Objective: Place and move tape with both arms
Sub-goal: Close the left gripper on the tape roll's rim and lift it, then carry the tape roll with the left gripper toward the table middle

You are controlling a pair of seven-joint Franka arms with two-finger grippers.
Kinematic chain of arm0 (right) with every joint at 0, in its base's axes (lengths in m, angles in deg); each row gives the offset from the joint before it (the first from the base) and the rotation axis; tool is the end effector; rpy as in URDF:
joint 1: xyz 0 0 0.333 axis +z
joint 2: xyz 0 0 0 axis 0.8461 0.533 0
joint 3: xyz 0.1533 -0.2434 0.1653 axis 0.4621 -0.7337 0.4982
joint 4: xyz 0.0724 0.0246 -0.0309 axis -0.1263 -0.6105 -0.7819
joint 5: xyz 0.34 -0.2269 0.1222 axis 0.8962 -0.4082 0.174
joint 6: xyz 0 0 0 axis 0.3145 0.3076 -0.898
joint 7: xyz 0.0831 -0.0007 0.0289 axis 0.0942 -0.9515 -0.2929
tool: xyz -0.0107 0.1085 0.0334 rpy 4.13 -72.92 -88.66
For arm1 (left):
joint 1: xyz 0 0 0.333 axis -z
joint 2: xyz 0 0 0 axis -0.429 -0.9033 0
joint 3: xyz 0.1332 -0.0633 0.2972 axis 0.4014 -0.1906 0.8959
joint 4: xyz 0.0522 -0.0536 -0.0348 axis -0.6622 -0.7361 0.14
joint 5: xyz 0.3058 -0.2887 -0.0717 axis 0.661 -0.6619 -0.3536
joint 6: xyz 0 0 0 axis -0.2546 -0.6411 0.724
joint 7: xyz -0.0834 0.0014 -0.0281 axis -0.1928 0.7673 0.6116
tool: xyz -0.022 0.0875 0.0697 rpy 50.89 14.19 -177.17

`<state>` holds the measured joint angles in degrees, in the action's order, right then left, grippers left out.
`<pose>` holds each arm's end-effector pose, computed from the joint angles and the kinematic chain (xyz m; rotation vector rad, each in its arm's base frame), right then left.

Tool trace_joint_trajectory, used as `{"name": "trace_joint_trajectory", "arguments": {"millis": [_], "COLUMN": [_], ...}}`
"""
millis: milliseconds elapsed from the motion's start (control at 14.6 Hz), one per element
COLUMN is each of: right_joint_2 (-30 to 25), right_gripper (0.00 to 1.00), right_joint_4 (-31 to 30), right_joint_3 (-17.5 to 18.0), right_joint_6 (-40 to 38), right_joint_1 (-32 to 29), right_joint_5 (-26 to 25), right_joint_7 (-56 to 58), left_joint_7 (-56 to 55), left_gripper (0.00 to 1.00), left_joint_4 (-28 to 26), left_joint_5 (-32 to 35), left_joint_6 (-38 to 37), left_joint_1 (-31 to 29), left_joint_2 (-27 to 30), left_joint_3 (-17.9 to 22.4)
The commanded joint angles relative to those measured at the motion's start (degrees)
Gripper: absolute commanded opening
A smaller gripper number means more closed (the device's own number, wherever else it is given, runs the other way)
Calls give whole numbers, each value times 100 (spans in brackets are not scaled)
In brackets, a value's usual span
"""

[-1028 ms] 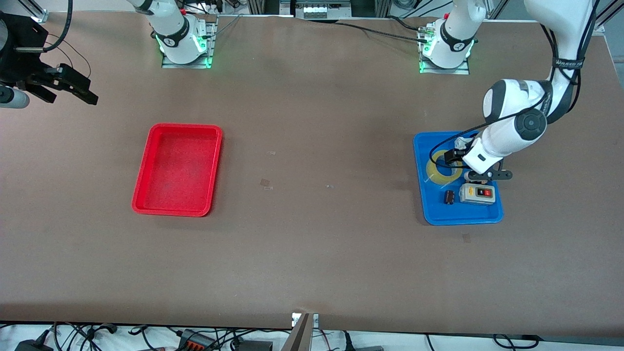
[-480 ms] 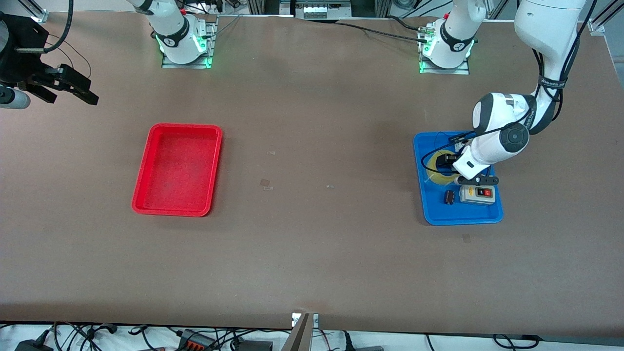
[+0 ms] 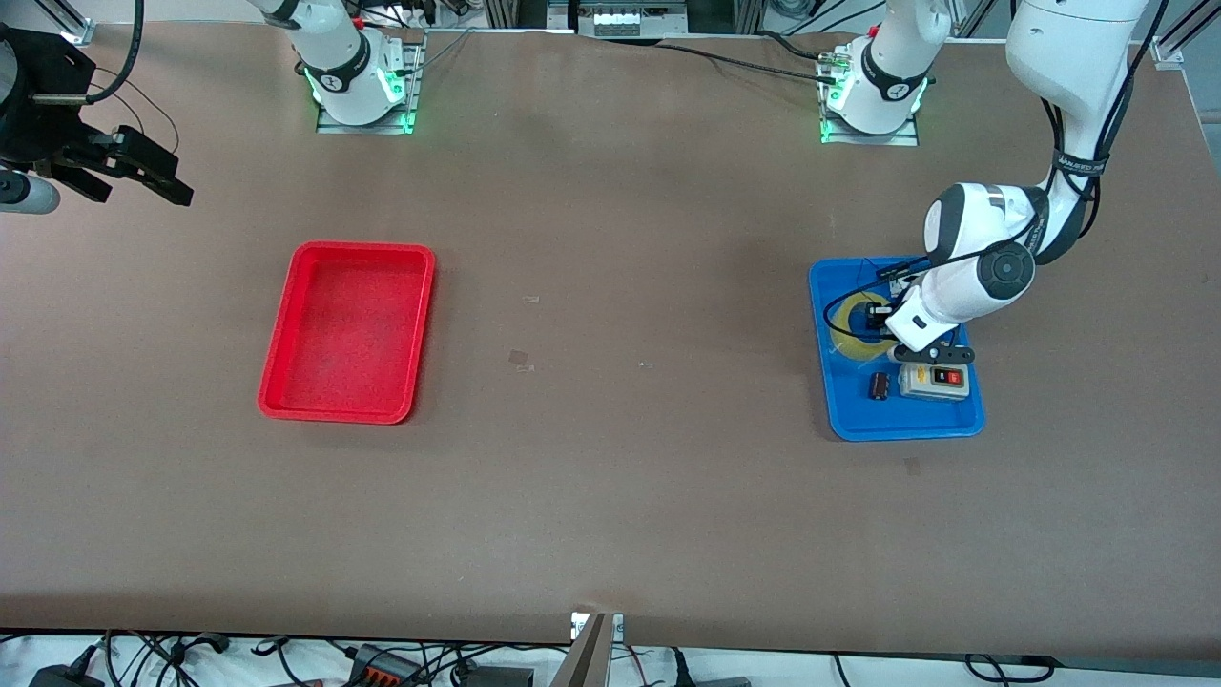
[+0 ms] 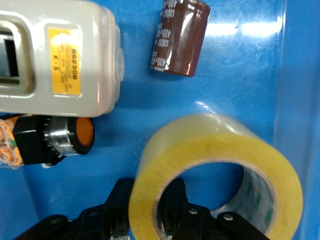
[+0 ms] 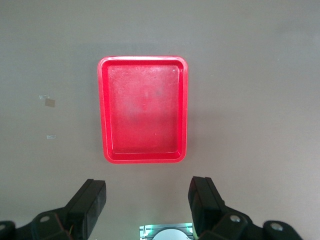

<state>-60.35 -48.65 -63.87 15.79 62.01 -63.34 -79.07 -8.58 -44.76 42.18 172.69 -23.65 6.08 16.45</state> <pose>0.5687 0.0434 0.6615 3.1009 -0.0905 -0.1141 0.5353 -0.0352 0.1634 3.1290 -0.0223 -0.2659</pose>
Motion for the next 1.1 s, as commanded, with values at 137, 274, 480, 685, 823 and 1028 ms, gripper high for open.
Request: {"name": "trace_joint_trajectory", "arguments": {"millis": [137, 274, 480, 685, 823, 1028], "right_joint_2": [-47, -47, -38, -38, -30, -21], "right_gripper": [99, 99, 99, 99, 99, 99], "right_joint_4": [-29, -29, -29, -29, -29, -29], "right_joint_3": [0, 0, 0, 0, 0, 0], "right_joint_6": [-33, -24, -24, -7, -7, -7], "right_joint_1": [9, 18, 9, 18, 9, 9], "right_joint_5": [19, 19, 19, 19, 19, 19], "right_joint_7": [41, 41, 41, 41, 41, 50], "left_joint_7": [128, 58, 40, -248, -915, -1758], "left_gripper": [20, 20, 18, 18, 18, 18], "left_joint_4": [171, 285, 381, 575, 646, 1163], "left_joint_5": [89, 90, 98, 90, 89, 46], "left_joint_6": [-447, -886, -1606, -2162, -2163, -2137], "left_joint_1": [-35, -26, -26, 62, 79, 123], "left_joint_2": [245, 586, 1245, 1660, 1609, 1012], "left_joint_3": [-19, -27, -45, -464, -957, -1695]}}
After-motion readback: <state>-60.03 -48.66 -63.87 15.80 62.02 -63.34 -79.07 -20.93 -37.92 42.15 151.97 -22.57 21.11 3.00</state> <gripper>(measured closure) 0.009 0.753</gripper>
